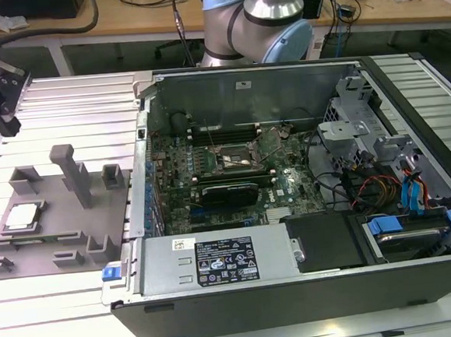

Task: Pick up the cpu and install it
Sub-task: 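Reach for the cpu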

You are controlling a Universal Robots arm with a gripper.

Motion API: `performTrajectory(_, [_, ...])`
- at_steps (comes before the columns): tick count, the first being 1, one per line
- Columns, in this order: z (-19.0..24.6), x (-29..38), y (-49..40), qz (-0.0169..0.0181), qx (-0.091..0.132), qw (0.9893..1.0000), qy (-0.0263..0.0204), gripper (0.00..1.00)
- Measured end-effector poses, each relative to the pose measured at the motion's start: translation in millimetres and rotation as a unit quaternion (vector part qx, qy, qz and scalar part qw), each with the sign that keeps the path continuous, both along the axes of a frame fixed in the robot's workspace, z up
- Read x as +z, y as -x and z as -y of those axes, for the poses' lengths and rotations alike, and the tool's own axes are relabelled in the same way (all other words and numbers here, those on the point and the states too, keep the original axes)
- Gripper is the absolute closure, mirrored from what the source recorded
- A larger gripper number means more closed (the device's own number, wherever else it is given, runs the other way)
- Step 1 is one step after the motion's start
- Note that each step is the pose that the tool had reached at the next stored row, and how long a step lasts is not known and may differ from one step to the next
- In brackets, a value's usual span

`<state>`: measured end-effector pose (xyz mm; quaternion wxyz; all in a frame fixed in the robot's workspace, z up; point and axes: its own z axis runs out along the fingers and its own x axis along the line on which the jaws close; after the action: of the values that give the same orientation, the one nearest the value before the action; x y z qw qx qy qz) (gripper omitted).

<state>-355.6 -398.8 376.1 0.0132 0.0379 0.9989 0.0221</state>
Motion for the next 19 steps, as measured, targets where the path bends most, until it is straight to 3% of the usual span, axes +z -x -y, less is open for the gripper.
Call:
performTrajectory(10, [0.0, -9.7, 12.7, 0.0, 0.0, 1.0, 0.0, 0.89])
performTrajectory(19, [0.2, -29.4, 21.7, 0.0, 0.0, 1.0, 0.0, 0.89])
